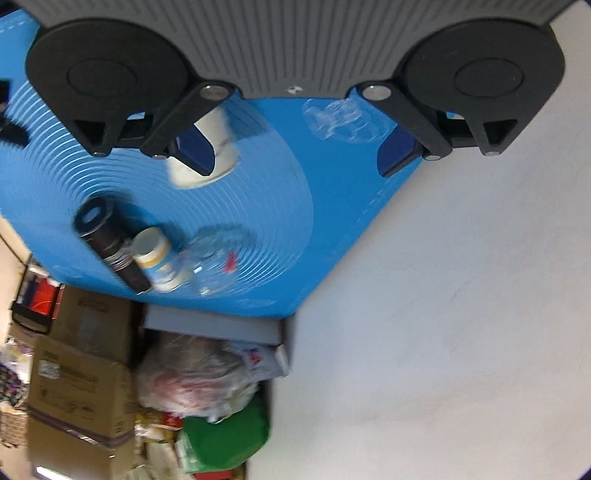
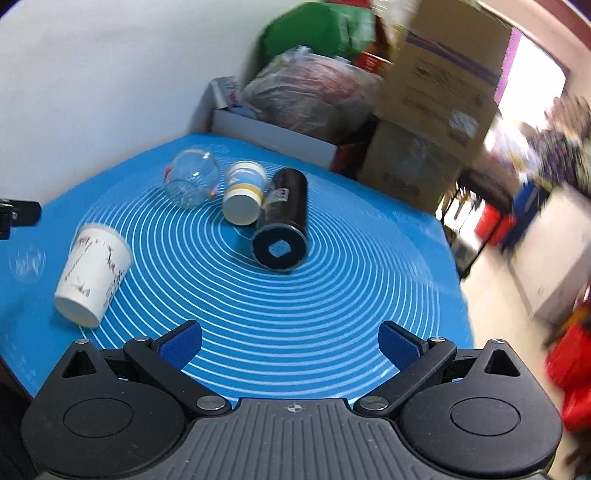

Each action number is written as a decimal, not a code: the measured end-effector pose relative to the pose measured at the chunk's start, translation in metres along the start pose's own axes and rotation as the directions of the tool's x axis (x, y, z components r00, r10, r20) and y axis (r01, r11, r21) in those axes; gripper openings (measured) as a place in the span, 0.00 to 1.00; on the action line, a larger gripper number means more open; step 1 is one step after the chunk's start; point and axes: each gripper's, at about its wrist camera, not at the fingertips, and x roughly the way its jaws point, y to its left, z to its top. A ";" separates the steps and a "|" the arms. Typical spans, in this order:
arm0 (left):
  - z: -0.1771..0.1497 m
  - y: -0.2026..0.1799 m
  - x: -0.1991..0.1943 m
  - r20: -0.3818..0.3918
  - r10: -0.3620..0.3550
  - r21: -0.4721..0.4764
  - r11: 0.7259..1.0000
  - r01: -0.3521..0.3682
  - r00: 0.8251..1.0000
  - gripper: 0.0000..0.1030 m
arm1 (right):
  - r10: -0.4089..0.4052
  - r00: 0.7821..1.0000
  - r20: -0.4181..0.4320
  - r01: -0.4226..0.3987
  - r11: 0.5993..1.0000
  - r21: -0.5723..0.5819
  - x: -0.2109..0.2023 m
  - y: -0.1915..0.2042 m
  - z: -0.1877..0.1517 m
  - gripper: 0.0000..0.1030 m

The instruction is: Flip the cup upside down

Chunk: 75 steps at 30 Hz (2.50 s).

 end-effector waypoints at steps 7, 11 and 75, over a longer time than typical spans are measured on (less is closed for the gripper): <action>-0.026 0.023 0.005 -0.014 0.034 -0.019 0.999 -0.034 0.999 0.91 | -0.156 0.987 0.035 0.152 0.845 -0.513 0.010 0.057 0.030 1.00; -0.033 0.033 0.006 -0.003 0.039 -0.038 0.999 -0.039 0.999 0.91 | -0.227 0.958 0.176 0.267 0.474 -0.839 0.019 0.102 0.030 1.00; -0.052 0.072 0.027 -0.011 0.004 -0.133 0.991 -0.006 1.000 0.91 | 0.331 0.937 -0.108 -0.323 0.707 -0.630 0.083 0.132 0.057 0.49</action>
